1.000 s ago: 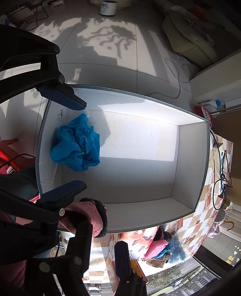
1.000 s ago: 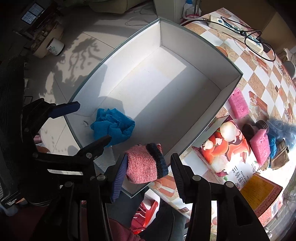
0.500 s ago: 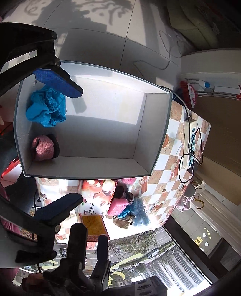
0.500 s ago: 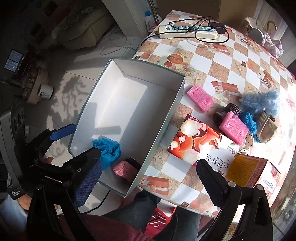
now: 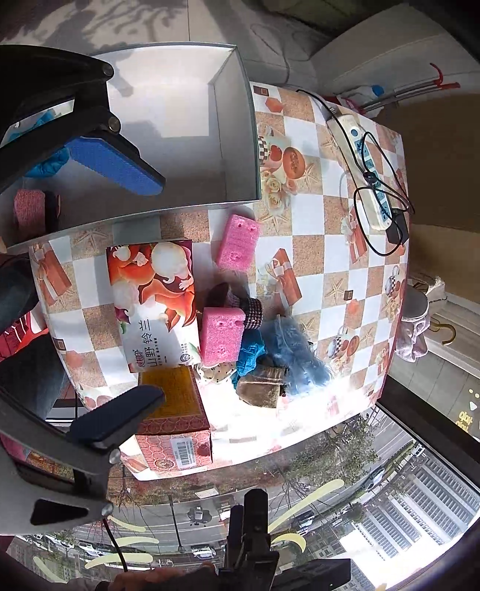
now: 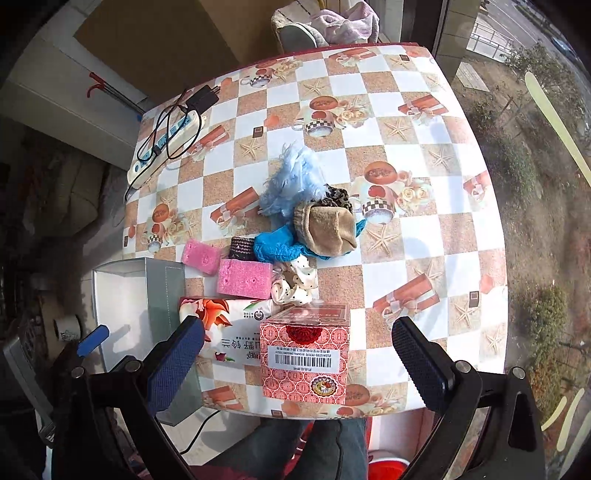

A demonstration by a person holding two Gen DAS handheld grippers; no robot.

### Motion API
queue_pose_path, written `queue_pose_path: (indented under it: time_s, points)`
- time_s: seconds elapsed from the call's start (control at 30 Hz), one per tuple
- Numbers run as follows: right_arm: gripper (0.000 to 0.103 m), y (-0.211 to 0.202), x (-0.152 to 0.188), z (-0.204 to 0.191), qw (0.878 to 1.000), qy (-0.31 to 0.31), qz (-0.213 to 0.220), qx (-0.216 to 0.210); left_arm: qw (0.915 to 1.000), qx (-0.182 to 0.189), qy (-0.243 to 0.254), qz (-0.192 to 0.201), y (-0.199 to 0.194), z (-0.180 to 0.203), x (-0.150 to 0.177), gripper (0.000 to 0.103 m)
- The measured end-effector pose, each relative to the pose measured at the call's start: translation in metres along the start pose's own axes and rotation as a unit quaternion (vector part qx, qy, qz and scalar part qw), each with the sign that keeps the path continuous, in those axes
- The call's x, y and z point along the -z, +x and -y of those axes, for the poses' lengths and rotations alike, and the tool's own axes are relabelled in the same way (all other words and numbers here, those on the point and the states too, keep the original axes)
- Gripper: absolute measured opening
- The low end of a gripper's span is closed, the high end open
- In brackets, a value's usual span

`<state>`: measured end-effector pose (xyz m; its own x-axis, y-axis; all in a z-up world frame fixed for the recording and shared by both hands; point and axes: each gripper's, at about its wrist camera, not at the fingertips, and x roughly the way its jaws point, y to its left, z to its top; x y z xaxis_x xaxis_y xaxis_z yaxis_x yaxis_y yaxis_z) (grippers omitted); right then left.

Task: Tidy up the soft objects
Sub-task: 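Move both tools back to the pile of soft items, then grasp the large pink sponge with the left tool while the right tool grasps the beige sock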

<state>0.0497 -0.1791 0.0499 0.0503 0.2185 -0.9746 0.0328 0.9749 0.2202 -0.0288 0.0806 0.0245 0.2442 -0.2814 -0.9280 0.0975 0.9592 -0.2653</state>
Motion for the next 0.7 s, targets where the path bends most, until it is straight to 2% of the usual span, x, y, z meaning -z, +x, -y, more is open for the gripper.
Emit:
queue_pose_path:
  time_s: [0.17,0.37,0.53,0.7]
  points:
    - [0.102,0.049,-0.034,0.033,0.999,0.007,-0.04,0.014,0.9991,-0.013,0.014,-0.037,0.049,0.035,-0.027,0.103]
    - [0.102,0.113,-0.066,0.039,0.997,-0.001,-0.076,-0.008,0.9965,-0.035,-0.005,-0.075,0.102,0.048,-0.052,0.103]
    - [0.102,0.156,-0.08,0.041,0.995,-0.013,-0.1,-0.021,0.993,-0.06,-0.007,-0.102,0.135,0.054,-0.062,0.103]
    - [0.102,0.18,-0.083,0.04,0.992,-0.024,-0.118,-0.033,0.9868,-0.089,0.0,-0.135,0.161,0.06,-0.061,0.103]
